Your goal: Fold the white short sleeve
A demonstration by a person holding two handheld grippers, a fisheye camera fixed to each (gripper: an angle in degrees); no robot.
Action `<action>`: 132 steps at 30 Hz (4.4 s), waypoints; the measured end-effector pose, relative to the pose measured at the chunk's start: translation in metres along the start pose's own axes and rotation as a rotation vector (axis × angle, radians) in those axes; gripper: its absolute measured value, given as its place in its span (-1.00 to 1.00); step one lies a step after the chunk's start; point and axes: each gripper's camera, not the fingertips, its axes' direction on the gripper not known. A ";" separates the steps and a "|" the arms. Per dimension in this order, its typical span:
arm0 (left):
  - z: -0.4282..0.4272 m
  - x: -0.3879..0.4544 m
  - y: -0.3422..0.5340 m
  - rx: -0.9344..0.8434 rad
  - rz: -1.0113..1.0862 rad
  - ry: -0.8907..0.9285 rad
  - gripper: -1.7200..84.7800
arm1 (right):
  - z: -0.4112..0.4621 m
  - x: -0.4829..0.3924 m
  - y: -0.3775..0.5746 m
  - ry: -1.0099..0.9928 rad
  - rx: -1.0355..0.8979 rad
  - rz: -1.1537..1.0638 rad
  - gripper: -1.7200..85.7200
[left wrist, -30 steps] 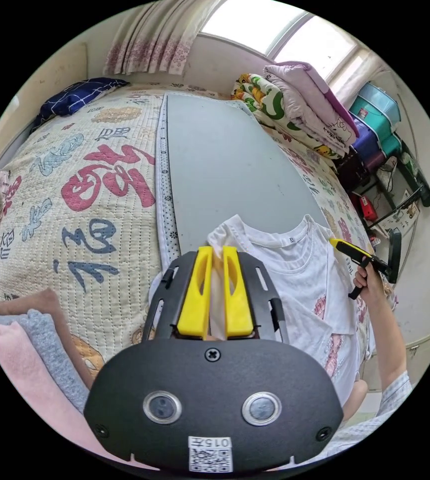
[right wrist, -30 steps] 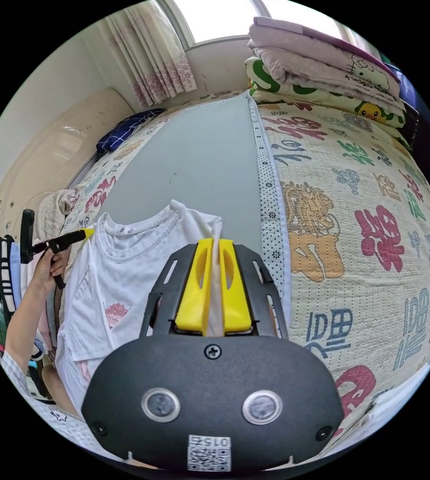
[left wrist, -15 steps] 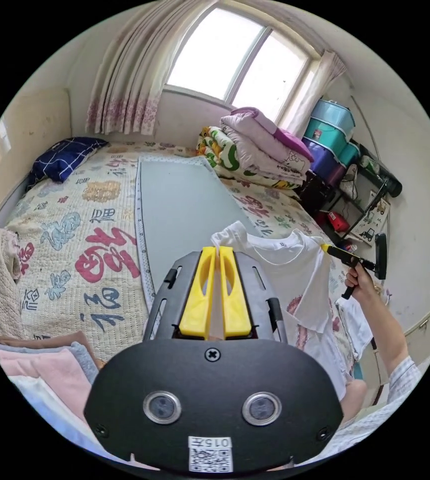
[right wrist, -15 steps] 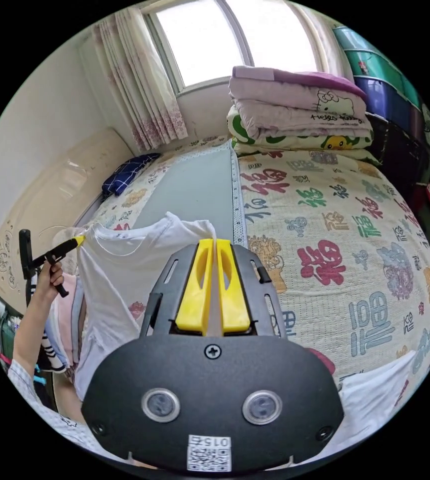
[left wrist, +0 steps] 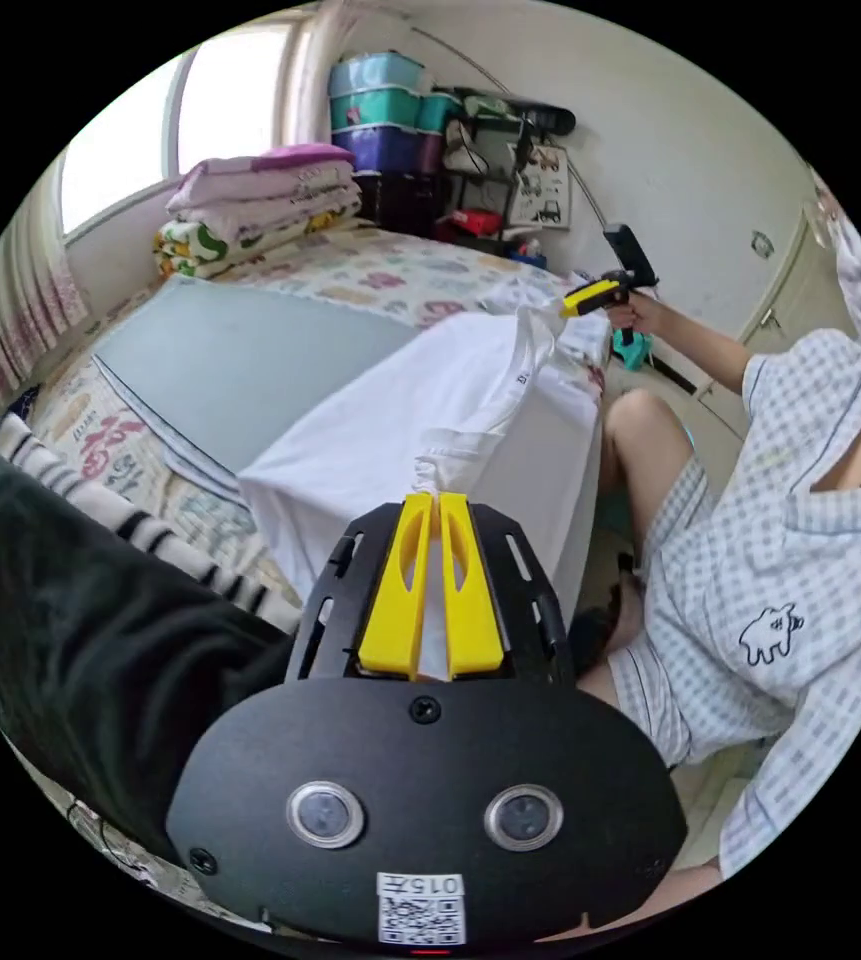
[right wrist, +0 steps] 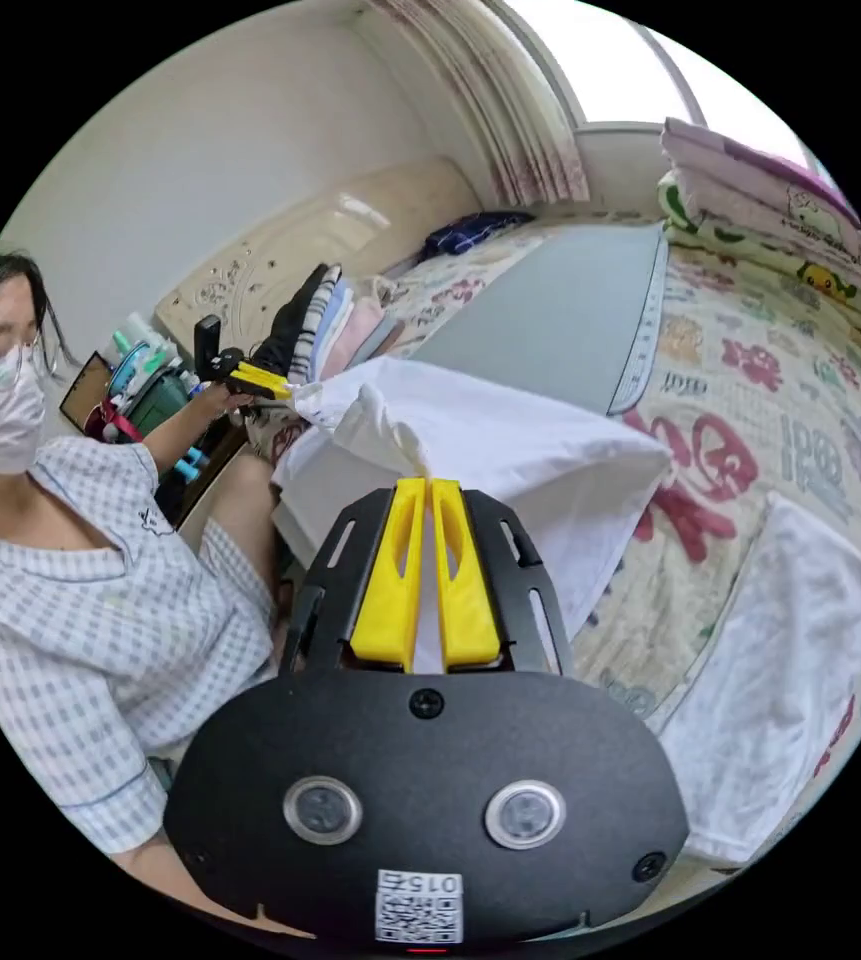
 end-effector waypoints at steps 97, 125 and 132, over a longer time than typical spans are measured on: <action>-0.129 -0.038 0.003 0.148 -0.730 -0.643 -0.96 | -0.019 0.322 0.025 0.348 0.397 0.794 -0.94; -0.091 -0.078 0.002 0.194 -0.692 -0.162 -0.78 | 0.291 -0.023 0.195 -0.031 -0.063 0.079 -0.77; -0.112 -0.040 -0.024 0.243 -0.517 -0.076 -0.78 | 0.286 -0.026 0.288 -0.170 -0.081 0.016 -0.84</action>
